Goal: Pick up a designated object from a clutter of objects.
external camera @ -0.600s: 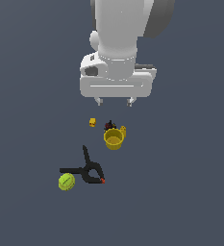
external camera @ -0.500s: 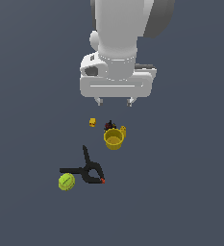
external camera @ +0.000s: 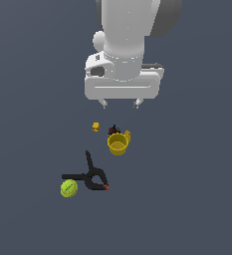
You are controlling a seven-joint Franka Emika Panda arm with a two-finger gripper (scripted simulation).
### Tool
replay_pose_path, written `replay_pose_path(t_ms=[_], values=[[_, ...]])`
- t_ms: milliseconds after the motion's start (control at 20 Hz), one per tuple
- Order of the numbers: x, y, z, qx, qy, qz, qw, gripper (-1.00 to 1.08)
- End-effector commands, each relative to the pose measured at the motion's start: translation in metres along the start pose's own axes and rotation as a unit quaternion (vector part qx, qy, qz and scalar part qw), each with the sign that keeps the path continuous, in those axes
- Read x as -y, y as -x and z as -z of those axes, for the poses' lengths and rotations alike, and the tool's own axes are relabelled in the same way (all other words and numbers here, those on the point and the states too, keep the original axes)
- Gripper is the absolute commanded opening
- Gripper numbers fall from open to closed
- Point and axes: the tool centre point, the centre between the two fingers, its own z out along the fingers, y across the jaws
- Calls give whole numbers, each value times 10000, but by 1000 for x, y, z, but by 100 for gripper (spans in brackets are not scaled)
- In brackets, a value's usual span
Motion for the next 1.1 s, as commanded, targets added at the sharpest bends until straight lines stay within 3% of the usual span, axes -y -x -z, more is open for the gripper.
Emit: replay_pose_path(t_ms=[0, 500, 1050], values=[[0, 0, 0, -1, 0, 3, 10000, 100], [6, 1, -31, -1, 9, -68, 10000, 100], [23, 16, -117, -4, 21, -266, 9996, 100]])
